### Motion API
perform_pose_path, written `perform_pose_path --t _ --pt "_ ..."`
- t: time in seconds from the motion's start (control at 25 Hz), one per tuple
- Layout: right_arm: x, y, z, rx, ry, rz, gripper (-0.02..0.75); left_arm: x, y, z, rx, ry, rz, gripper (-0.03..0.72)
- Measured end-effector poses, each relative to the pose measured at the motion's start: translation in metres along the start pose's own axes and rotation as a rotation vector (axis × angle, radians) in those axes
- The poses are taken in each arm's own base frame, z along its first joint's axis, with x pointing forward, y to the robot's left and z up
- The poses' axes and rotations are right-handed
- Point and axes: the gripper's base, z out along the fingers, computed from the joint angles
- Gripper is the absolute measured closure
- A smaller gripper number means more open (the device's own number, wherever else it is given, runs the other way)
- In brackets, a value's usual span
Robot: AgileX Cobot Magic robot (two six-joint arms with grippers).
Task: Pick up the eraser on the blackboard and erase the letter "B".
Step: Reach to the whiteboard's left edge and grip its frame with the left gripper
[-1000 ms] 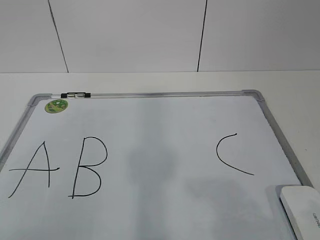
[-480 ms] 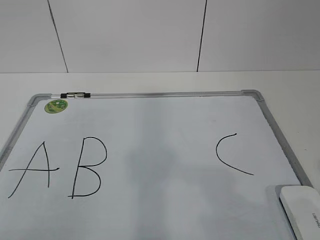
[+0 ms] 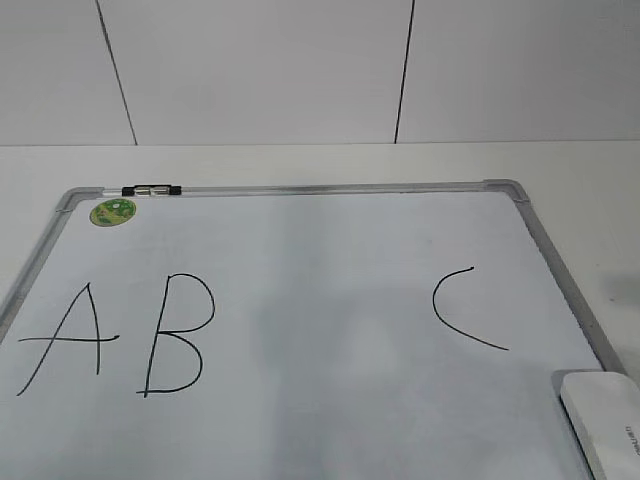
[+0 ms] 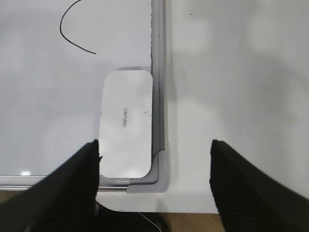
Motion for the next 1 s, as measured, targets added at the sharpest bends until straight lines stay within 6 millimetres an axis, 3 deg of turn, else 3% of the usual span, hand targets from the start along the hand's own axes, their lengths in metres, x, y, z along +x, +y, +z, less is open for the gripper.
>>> perform_pose_path --t 0.28,0.6,0.92,1.0 --pt "-0.008 0.000 0.006 -0.001 0.050 0.017 0.169 -0.054 0.000 0.038 0.078 0.281 -0.091 0.447" --pt "-0.014 0.001 0.018 -0.016 0.134 0.035 0.169 -0.113 0.006 0.090 0.087 0.450 -0.108 0.447" --pt "-0.017 0.001 0.023 -0.019 0.152 0.041 0.169 -0.149 0.012 0.181 0.092 0.566 -0.088 0.447" --pt "-0.017 0.001 0.023 -0.019 0.151 0.041 0.169 -0.150 0.015 0.209 0.085 0.599 -0.073 0.447"
